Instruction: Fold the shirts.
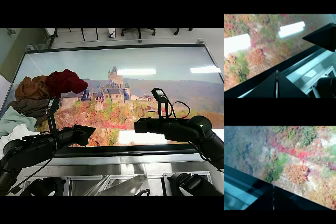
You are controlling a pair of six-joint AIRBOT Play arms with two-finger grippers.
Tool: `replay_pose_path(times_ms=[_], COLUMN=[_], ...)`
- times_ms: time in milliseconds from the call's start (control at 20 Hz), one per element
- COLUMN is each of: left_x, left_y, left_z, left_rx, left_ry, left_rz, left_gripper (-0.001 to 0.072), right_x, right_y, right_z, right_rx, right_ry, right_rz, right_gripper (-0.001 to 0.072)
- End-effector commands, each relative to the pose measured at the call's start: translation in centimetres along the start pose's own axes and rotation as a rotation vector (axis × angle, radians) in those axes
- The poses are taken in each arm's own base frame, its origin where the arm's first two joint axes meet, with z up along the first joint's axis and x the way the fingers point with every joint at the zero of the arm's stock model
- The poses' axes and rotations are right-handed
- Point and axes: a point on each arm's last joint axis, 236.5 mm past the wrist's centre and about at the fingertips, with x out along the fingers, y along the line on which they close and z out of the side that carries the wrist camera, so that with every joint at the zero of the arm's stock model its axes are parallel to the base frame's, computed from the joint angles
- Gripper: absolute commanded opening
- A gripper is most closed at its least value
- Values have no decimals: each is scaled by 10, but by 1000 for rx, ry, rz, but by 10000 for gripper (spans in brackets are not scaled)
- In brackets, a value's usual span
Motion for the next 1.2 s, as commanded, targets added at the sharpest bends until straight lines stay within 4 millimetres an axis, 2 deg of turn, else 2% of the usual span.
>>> replay_pose_path(times_ms=[0, 550, 650, 750, 800, 850, 950, 1000, 1050, 1100, 1150], left_x=[0, 0, -1, -3, -3, -7, -21, -30, -39, -48, -53], left_y=[0, -1, -2, -3, 5, 25, 97, 141, 184, 220, 256], left_z=[0, 2, 21, 35, 45, 61, 99, 114, 123, 129, 132], left_rx=[1, 0, 2, 4, 15, 30, -130, -209, -270, -342, -394], left_ry=[0, -10, -87, -151, -184, -232, -320, -349, -365, -378, -375], left_rz=[-1, -2, -7, -13, 15, 83, 260, 347, 432, 492, 547], left_gripper=[15, 15, 15, 15, 16, 17, 24, 123, 529, 699, 699], right_x=[0, 0, 0, 1, 2, 3, 6, 10, 13, 16, 19], right_y=[0, 0, 0, 3, 5, 6, 3, -1, -9, -19, -27], right_z=[0, 0, 0, 8, 11, 14, 27, 32, 37, 39, 42], right_rx=[0, 0, 1, 6, 15, 17, 30, 51, 89, 110, 130], right_ry=[1, 0, 0, -34, -45, -53, -99, -111, -118, -118, -119], right_rz=[0, 0, 0, 13, 25, 27, 28, 22, 9, -8, -23], right_gripper=[25, 25, 25, 25, 25, 25, 28, 70, 255, 416, 451])
